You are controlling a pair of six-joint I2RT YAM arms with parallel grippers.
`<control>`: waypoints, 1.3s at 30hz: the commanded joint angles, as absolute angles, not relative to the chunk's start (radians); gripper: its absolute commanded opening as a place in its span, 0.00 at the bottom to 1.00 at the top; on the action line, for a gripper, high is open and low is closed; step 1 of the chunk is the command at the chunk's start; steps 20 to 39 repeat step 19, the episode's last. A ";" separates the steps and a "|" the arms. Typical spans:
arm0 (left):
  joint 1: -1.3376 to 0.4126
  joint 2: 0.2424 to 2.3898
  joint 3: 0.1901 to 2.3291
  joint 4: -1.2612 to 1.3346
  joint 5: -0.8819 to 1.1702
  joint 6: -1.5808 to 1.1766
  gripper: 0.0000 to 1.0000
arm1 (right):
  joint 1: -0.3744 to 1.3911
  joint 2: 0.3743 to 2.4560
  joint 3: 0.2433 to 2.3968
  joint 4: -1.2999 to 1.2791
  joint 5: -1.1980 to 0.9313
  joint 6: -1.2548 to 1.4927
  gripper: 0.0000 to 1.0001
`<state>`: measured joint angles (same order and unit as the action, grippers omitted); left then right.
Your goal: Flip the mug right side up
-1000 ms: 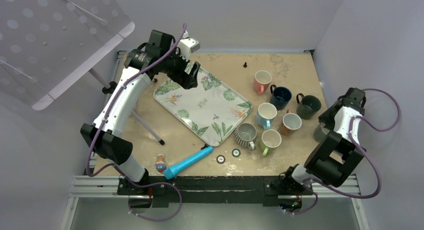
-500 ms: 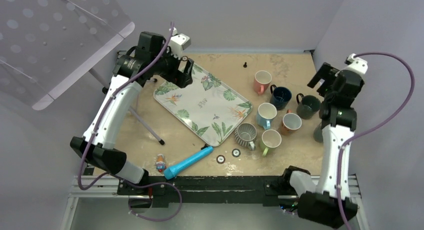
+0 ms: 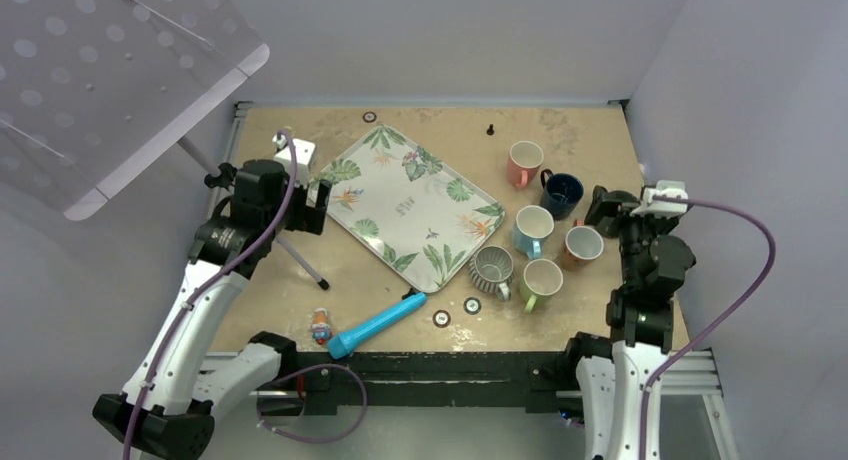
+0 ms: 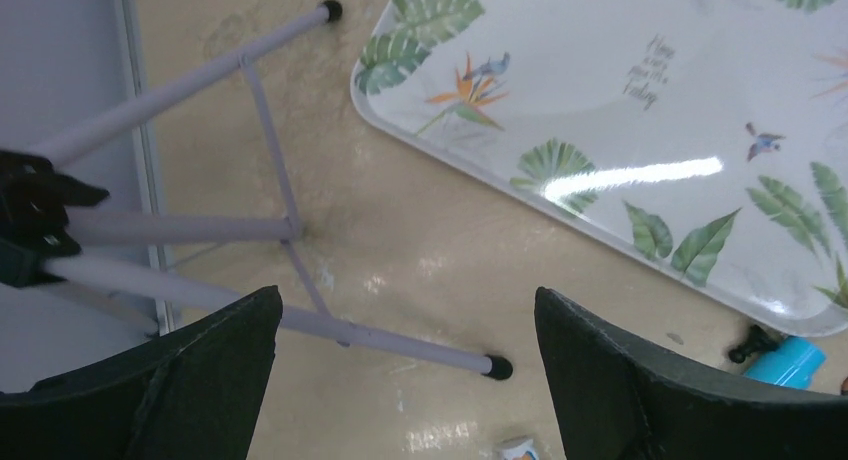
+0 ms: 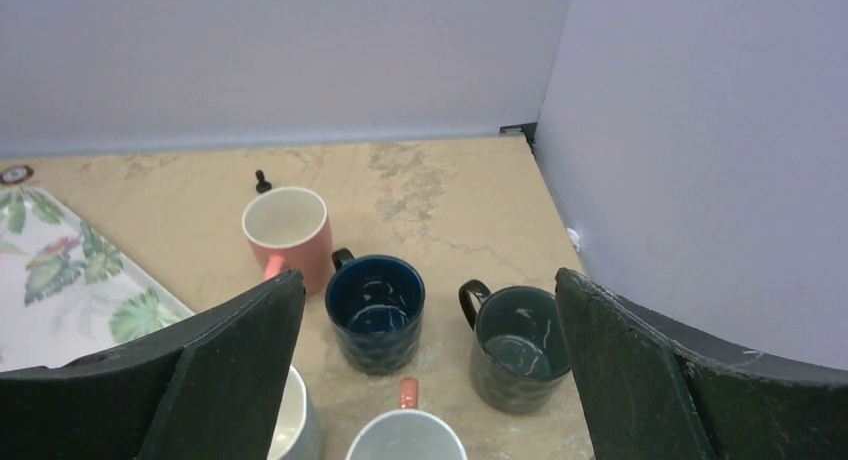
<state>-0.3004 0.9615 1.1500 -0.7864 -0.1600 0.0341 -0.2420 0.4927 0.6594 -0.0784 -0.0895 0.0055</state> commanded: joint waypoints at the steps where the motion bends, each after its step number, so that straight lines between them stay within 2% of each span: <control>1: -0.299 0.869 0.978 -0.712 -0.261 -0.057 1.00 | -0.239 0.296 0.540 0.022 -0.222 -0.151 0.98; 5: -0.298 0.769 0.884 -0.674 -0.258 -0.054 1.00 | -0.239 0.174 0.488 -0.056 -0.270 -0.203 0.99; 16: -0.296 0.745 0.778 -0.524 -0.238 0.047 1.00 | -0.239 0.173 0.477 -0.086 -0.288 -0.179 0.98; 39: -0.296 0.742 0.774 -0.513 -0.214 0.011 1.00 | -0.239 0.165 0.472 -0.099 -0.275 -0.171 0.98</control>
